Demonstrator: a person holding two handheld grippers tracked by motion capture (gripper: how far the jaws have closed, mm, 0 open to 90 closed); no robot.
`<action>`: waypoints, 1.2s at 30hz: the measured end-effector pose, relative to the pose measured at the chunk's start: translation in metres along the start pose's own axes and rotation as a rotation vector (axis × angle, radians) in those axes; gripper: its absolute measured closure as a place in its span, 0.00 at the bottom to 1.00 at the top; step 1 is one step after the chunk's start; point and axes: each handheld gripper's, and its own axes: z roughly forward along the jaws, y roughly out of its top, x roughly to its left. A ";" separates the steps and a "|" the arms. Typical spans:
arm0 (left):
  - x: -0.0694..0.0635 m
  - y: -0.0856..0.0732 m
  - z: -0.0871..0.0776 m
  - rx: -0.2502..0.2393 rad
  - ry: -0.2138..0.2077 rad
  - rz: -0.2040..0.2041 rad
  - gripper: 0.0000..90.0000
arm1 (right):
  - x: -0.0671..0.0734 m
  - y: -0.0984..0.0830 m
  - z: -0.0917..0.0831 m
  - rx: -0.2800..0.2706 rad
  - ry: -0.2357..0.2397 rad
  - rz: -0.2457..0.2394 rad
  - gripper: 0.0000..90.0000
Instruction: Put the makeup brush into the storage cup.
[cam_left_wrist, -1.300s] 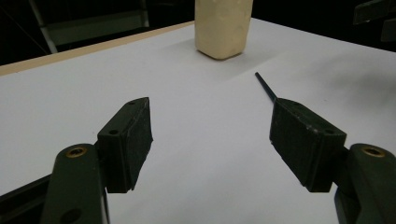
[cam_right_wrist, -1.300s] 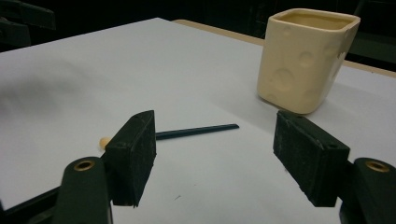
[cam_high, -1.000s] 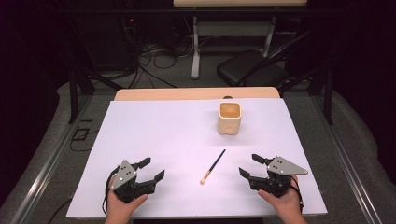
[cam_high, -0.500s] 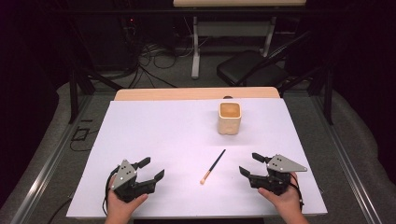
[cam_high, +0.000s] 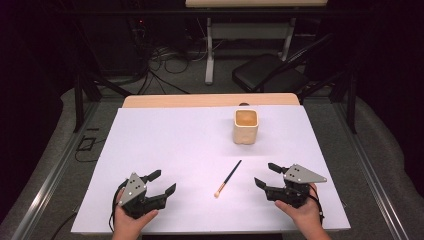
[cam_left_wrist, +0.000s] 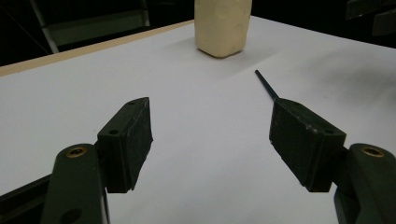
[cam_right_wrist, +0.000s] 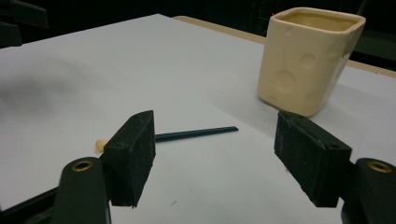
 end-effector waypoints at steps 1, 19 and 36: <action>0.000 0.000 0.000 -0.001 0.001 -0.002 0.33 | 0.000 0.001 0.000 0.006 0.004 0.007 0.33; 0.000 0.000 0.000 0.000 0.001 -0.006 0.33 | -0.004 0.014 0.007 0.052 0.036 0.046 0.33; 0.000 0.000 -0.001 0.004 0.006 -0.001 0.33 | -0.006 0.029 0.018 0.136 0.038 -0.032 0.32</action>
